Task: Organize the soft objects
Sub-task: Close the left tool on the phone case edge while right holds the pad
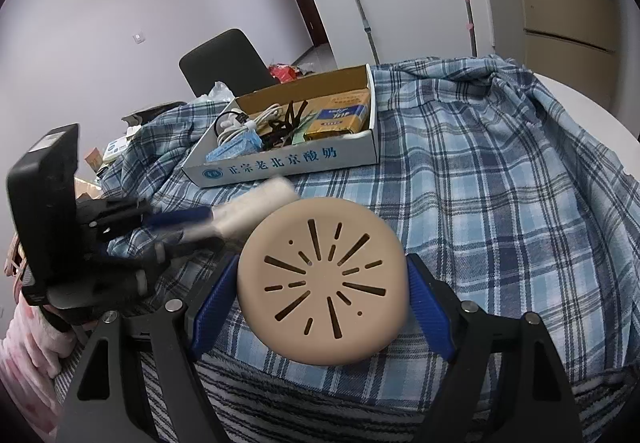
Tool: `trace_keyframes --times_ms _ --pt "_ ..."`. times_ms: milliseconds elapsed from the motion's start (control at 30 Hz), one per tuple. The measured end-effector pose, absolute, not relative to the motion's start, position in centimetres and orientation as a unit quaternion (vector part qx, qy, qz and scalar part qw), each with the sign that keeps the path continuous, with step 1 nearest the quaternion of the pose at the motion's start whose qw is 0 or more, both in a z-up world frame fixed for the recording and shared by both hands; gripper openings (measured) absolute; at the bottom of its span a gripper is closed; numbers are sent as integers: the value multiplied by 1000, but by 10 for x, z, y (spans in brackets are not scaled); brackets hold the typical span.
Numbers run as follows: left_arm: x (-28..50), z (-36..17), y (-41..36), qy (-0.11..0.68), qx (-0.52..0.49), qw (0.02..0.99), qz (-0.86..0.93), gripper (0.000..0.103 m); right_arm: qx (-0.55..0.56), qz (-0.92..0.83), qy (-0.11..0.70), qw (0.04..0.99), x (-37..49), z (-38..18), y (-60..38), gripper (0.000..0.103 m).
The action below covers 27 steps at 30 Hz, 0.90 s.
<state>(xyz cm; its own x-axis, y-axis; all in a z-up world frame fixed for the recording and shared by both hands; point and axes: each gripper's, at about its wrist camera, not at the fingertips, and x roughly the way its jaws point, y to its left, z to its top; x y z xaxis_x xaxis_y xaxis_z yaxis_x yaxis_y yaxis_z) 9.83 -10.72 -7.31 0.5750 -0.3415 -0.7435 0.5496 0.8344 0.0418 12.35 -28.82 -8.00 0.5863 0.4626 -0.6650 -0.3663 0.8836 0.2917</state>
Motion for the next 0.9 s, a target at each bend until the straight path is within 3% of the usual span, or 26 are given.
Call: trace_keyframes --times_ms 100,200,267,300,333,567,900 --pt "94 -66 -101 367 124 887 -251 16 60 235 392 887 124 -80 -287 80" --pt "106 -76 -97 409 102 866 -269 19 58 235 394 887 124 -81 -286 80" --pt "110 -77 -96 418 98 864 -263 39 60 234 394 887 124 -81 -286 80" --pt "111 -78 -96 419 98 865 -258 66 60 234 394 887 124 -81 -286 80" --pt "111 -78 -96 420 96 866 -254 81 60 235 394 887 124 -81 -286 80" --pt "110 -63 -97 388 171 875 -234 81 59 236 392 887 124 -80 -286 80" --pt "139 -79 -87 461 162 815 -311 81 60 238 394 886 124 -80 -285 80"
